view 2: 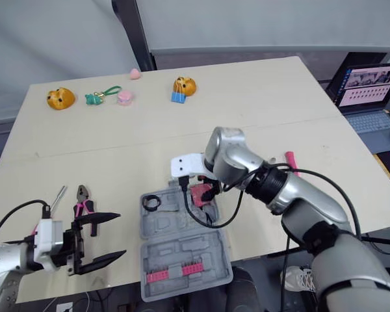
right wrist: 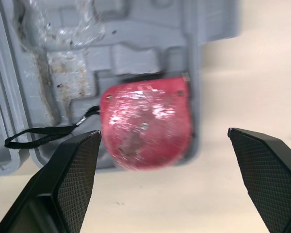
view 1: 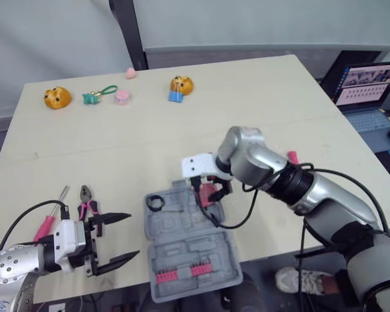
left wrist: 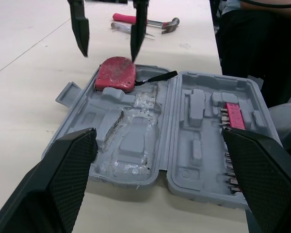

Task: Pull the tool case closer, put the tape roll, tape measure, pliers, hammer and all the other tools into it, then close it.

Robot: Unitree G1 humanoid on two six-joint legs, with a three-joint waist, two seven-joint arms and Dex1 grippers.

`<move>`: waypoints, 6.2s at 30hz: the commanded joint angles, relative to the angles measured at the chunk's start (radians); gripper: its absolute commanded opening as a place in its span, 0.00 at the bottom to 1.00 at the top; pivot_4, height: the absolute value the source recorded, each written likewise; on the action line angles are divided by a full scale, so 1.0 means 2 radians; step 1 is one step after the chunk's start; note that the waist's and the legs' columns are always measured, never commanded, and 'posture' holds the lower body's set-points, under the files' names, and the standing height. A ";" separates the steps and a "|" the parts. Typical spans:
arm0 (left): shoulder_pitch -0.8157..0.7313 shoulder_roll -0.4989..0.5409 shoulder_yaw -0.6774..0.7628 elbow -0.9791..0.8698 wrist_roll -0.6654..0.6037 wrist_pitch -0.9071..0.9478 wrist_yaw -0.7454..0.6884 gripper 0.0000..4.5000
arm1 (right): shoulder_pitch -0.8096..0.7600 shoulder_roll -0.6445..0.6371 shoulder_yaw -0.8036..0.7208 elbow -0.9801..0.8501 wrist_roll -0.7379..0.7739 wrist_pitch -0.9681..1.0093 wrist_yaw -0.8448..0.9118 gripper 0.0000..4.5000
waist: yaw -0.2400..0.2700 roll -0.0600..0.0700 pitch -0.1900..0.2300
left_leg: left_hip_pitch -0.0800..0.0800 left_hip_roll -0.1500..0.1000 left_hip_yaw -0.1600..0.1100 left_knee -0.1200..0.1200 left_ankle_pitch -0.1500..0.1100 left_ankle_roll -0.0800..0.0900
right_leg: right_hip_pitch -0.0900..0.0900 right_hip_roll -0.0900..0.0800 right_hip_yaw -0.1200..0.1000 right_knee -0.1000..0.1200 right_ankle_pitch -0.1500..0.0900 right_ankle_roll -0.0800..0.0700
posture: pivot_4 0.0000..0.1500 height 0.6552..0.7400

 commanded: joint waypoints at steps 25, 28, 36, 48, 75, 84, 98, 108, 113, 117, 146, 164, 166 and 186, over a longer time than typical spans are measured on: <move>-0.013 0.015 0.027 -0.006 -0.022 0.016 -0.009 1.00 | 0.276 -0.042 -0.287 -0.061 0.194 -0.190 -0.096 0.36 | 0.002 -0.001 0.000 | 0.001 0.000 0.002 0.000 0.000 0.000 | 0.000 0.000 0.000 0.000 0.000 0.000 | 1.00 0.71; -0.008 0.018 0.033 -0.008 -0.023 0.018 -0.009 1.00 | 0.281 -0.028 -0.294 -0.025 0.199 -0.231 -0.100 0.36 | 0.002 -0.001 0.000 | 0.001 0.000 0.002 0.000 0.000 0.000 | 0.000 0.000 0.000 0.000 0.000 0.000 | 1.00 0.71; 0.005 0.020 0.048 -0.016 -0.023 0.020 -0.009 1.00 | 0.275 -0.007 -0.285 0.081 0.191 -0.333 -0.084 0.36 | 0.002 -0.001 0.000 | 0.001 0.000 0.002 0.000 0.000 0.000 | 0.000 0.000 0.000 0.000 0.000 0.000 | 1.00 0.71; 0.023 0.020 0.060 -0.024 -0.023 0.018 -0.010 1.00 | 0.275 0.019 -0.284 0.158 0.186 -0.378 -0.076 0.36 | 0.001 -0.001 0.000 | 0.001 0.001 0.002 0.000 0.000 0.000 | 0.001 0.000 0.000 0.000 0.000 0.000 | 1.00 0.71; 0.033 0.016 0.069 -0.027 -0.024 0.017 -0.011 1.00 | 0.282 0.028 -0.291 0.200 0.181 -0.379 -0.074 0.36 | 0.001 -0.002 -0.001 | 0.002 0.001 0.002 0.000 0.000 0.000 | 0.002 0.000 0.001 0.000 0.000 0.000 | 1.00 0.71; 0.022 0.001 0.052 -0.026 -0.030 0.023 -0.001 1.00 | 0.370 -0.088 -0.386 -0.209 0.282 -0.169 -0.110 0.36 | 0.006 -0.001 0.000 | 0.001 0.001 0.001 0.000 0.000 0.000 | 0.001 0.000 0.000 0.000 0.000 0.000 | 1.00 0.71; 0.026 -0.028 0.025 0.000 -0.019 0.002 0.001 1.00 | 0.702 -0.171 -0.571 -0.471 0.397 -0.022 -0.191 0.36 | 0.024 -0.003 -0.001 | 0.002 0.001 0.003 0.000 -0.001 0.000 | 0.002 0.000 0.001 -0.001 0.000 0.000 | 1.00 0.71; 0.105 -0.049 0.035 -0.019 -0.020 -0.014 0.008 1.00 | 0.915 -0.137 -0.605 -0.440 0.358 -0.131 -0.197 0.36 | 0.028 -0.004 -0.002 | 0.006 0.001 0.004 0.000 -0.002 0.002 | 0.006 0.000 0.002 -0.004 0.001 0.000 | 1.00 0.71; 0.111 -0.053 0.038 -0.018 -0.023 -0.012 0.021 1.00 | 0.931 -0.121 -0.588 -0.361 0.325 -0.214 -0.191 0.36 | 0.029 -0.004 -0.002 | 0.010 0.002 0.004 0.000 -0.004 0.003 | 0.009 0.000 0.003 -0.006 0.000 0.000 | 1.00 0.71; 0.112 -0.050 0.040 -0.014 -0.021 -0.017 0.022 1.00 | 0.935 -0.120 -0.580 -0.331 0.318 -0.252 -0.183 0.36 | 0.028 -0.004 -0.002 | 0.010 0.002 0.005 0.000 -0.005 0.003 | 0.009 0.000 0.003 -0.006 0.000 0.000 | 1.00 0.71; 0.165 -0.106 0.133 -0.277 -0.117 0.328 0.425 1.00 | 0.718 -0.233 -0.587 -0.419 0.487 -0.148 -0.174 1.00 | 0.030 -0.004 -0.001 | 0.010 0.003 0.006 0.000 -0.006 0.003 | 0.009 0.001 0.003 -0.008 0.000 0.000 | 1.00 0.71; -0.008 -0.161 0.141 -0.285 -0.115 0.556 0.715 1.00 | 0.565 -0.266 -0.552 -0.406 0.517 -0.085 -0.190 1.00 | 0.030 -0.005 -0.002 | 0.010 0.002 0.006 0.001 -0.007 0.003 | 0.009 0.001 0.003 -0.007 0.001 0.000 | 1.00 0.71; -0.033 -0.165 0.134 -0.269 -0.102 0.575 0.730 1.00 | 0.568 -0.268 -0.556 -0.407 0.513 -0.085 -0.191 1.00 | 0.029 -0.005 -0.002 | 0.010 0.002 0.006 0.001 -0.006 0.003 | 0.009 0.001 0.003 -0.006 0.001 0.000 | 1.00 0.71; -0.159 -0.179 0.043 -0.117 0.010 0.619 0.709 1.00 | 0.654 -0.266 -0.630 -0.445 0.518 -0.087 -0.207 1.00 | 0.030 -0.006 -0.002 | 0.010 0.001 0.007 0.001 -0.006 0.002 | 0.009 0.001 0.003 -0.004 0.001 0.000 | 1.00 0.71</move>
